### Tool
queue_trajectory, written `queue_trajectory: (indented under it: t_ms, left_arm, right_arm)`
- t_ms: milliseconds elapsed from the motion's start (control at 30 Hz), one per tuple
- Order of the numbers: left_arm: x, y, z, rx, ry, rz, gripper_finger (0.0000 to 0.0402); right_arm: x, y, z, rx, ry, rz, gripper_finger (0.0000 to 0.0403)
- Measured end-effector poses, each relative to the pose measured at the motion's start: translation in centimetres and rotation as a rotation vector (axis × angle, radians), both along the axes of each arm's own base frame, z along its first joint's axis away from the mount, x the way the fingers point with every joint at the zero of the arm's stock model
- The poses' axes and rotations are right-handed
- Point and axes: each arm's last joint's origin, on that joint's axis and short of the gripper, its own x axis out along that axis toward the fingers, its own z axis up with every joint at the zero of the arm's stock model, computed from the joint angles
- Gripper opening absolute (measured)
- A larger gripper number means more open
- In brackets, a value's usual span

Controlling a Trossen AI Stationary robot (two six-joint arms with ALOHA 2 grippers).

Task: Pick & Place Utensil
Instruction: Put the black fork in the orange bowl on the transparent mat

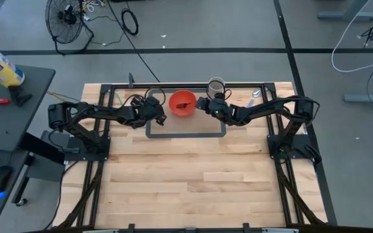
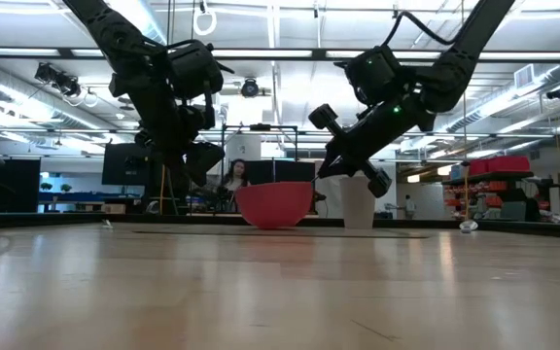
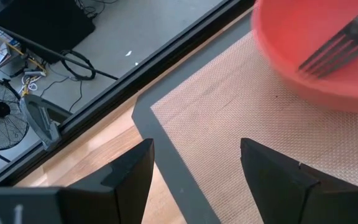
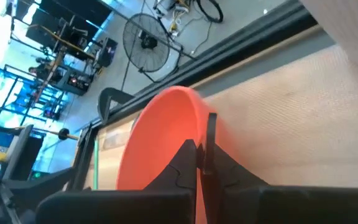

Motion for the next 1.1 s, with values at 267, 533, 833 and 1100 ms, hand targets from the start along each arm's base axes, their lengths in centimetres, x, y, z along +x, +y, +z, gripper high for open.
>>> queue_trajectory:
  t_ms: [267, 533, 833, 1100]
  left_arm:
    - [0.02, -0.06, -0.06, -0.022, -0.003, -0.016, 0.0243]
    - [0.03, -0.06, -0.05, -0.020, -0.003, -0.015, 0.0243]
    - [0.02, -0.05, -0.05, -0.018, -0.002, -0.014, 0.0243]
    - [0.02, -0.05, -0.05, -0.018, -0.002, -0.014, 0.0243]
  right_arm:
    - [0.37, -0.42, 0.07, -0.027, -0.054, 0.016, 0.0002]
    - [0.30, -0.32, -0.18, -0.014, -0.020, 0.045, 0.0003]
    - [0.32, -0.32, -0.15, -0.020, -0.018, 0.052, 0.0015]
    - [0.28, -0.27, -0.26, -0.017, -0.003, 0.054, 0.0017]
